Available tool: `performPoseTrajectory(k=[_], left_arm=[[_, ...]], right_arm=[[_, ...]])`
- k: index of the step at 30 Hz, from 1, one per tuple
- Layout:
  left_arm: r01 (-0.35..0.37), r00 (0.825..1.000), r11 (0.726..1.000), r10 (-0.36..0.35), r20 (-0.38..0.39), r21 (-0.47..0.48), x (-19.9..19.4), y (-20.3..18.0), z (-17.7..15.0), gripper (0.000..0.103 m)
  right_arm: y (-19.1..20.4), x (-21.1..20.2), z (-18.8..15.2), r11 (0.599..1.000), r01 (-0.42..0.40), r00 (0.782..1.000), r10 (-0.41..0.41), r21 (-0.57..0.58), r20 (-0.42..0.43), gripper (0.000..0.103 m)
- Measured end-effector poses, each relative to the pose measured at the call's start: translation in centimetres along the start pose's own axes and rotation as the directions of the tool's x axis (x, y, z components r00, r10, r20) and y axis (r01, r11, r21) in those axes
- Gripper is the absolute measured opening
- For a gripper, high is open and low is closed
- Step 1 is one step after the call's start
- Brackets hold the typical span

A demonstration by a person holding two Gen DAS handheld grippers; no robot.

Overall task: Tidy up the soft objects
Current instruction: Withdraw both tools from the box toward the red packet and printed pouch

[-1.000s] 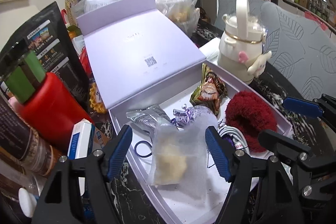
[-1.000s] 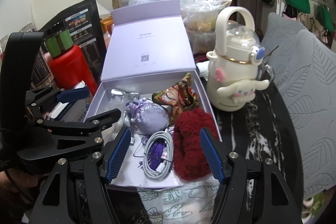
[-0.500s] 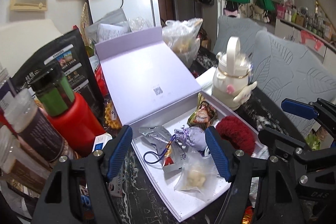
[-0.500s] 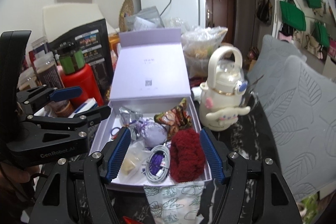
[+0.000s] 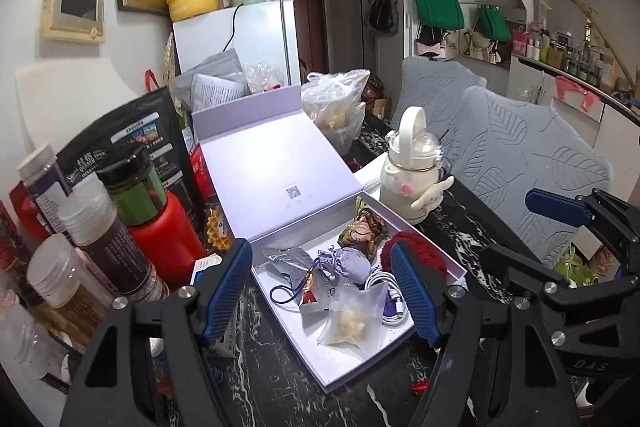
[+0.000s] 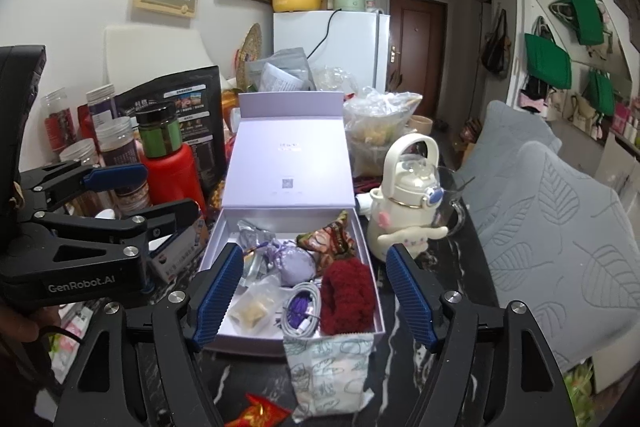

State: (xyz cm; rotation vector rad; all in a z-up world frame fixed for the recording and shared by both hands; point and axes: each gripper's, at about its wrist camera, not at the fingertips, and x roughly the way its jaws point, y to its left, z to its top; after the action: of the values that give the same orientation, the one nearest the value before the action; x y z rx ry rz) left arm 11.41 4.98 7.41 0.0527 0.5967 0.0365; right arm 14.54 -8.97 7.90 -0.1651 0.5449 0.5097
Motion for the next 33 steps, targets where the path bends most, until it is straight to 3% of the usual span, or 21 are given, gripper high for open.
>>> performPoseTrajectory(k=[6,9,21,33], left_arm=[[0.01,1.0,1.0,-0.01,0.015,0.01,-2.3,-0.5,-0.5,0.075],[0.004,0.999,1.0,-0.005,0.031,0.011,-3.3,-0.7,-1.1,0.089],[0.036,0.999,0.999,-0.037,0.03,0.026,-5.7,-1.4,-3.7,0.089],[0.077,0.996,0.997,-0.076,-0.044,0.027,-5.5,-2.0,-7.8,0.089]], right_arm=[[0.3,-2.4,-0.5,1.0,0.007,1.0,-0.007,-0.002,0.019,0.08],[0.5,-3.7,-1.0,1.0,0.014,0.999,-0.014,-0.003,0.031,0.081],[1.1,-6.7,-3.3,0.999,0.042,0.999,-0.042,-0.002,0.03,0.09],[1.2,-7.2,-8.0,0.997,0.057,0.998,-0.056,0.05,-0.023,0.091]])
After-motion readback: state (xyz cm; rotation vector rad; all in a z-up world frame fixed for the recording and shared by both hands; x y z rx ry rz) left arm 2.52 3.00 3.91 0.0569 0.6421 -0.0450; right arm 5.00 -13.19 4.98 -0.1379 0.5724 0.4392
